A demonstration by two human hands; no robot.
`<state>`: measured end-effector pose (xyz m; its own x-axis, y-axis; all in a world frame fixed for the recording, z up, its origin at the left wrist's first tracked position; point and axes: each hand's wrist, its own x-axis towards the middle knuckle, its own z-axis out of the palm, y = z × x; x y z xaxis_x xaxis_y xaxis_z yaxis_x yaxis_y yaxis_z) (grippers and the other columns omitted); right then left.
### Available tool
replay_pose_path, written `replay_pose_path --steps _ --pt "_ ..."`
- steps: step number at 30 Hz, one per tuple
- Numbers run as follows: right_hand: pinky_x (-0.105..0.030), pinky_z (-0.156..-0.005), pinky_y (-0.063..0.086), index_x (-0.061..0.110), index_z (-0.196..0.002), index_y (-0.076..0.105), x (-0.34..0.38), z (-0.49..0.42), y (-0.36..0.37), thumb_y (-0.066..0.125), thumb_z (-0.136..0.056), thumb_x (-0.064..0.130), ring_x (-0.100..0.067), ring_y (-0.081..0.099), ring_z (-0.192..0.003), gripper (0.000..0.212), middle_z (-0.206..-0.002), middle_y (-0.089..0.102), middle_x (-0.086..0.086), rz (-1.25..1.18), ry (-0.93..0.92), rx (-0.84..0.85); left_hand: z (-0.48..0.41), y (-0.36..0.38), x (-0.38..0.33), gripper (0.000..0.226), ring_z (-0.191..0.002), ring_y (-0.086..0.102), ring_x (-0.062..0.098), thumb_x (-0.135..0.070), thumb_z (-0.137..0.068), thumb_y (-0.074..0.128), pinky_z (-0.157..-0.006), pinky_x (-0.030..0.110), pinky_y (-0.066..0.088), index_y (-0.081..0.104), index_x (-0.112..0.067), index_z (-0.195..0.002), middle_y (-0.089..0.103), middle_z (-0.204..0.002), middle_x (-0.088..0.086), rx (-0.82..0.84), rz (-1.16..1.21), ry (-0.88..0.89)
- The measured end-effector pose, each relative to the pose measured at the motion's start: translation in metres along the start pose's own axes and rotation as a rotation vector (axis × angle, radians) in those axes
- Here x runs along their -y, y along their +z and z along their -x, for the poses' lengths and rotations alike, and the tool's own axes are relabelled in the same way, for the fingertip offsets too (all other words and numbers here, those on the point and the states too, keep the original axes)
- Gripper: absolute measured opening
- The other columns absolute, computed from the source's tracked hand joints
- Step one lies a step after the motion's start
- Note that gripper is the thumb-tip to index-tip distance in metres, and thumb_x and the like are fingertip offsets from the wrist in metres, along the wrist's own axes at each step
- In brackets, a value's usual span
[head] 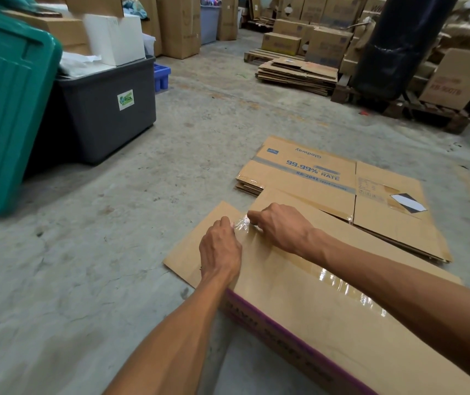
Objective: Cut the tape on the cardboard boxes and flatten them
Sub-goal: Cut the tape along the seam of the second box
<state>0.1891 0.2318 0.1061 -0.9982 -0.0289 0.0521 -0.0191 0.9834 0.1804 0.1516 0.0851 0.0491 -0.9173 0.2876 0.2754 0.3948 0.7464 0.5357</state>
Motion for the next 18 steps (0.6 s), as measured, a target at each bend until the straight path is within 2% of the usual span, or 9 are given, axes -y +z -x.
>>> replay_pose_path --steps 5,10,14,18 --pt "-0.036 -0.055 0.046 0.018 -0.101 0.06 -0.002 0.004 -0.005 0.045 -0.094 0.013 -0.037 0.064 -0.072 0.018 -0.085 0.069 -0.01 0.04 -0.009 0.023 0.001 0.0 -0.004 0.022 -0.08 0.06 0.028 -0.02 -0.103 0.037 -0.063 0.033 0.035 0.056 -0.011 -0.098 0.064 -0.093 0.009 0.022 -0.014 0.006" --pt "-0.038 -0.058 0.047 0.018 -0.102 0.061 -0.01 0.018 -0.009 0.043 -0.097 0.015 -0.036 0.063 -0.072 0.02 -0.085 0.068 -0.011 0.051 -0.002 0.073 -0.003 0.002 -0.004 0.018 -0.079 0.062 0.026 -0.018 -0.102 0.04 -0.065 0.035 0.043 0.057 -0.012 -0.101 0.066 -0.094 0.007 0.05 -0.053 -0.004" --pt "-0.04 -0.06 0.053 0.022 -0.101 0.059 -0.018 0.032 -0.008 0.043 -0.096 0.017 -0.035 0.065 -0.075 0.017 -0.09 0.071 -0.009 0.017 0.009 0.098 -0.003 0.003 -0.005 0.019 -0.077 0.06 0.022 -0.018 -0.102 0.04 -0.063 0.031 0.036 0.058 -0.012 -0.103 0.065 -0.093 0.006 0.05 -0.068 0.001" --pt "-0.036 -0.057 0.047 0.021 -0.103 0.059 -0.026 0.055 -0.01 0.044 -0.097 0.017 -0.035 0.064 -0.075 0.016 -0.087 0.07 -0.009 0.022 0.003 0.119 -0.006 0.004 -0.006 0.022 -0.079 0.063 0.024 -0.019 -0.103 0.038 -0.063 0.032 0.042 0.058 -0.011 -0.104 0.066 -0.095 0.007 0.053 -0.08 0.007"
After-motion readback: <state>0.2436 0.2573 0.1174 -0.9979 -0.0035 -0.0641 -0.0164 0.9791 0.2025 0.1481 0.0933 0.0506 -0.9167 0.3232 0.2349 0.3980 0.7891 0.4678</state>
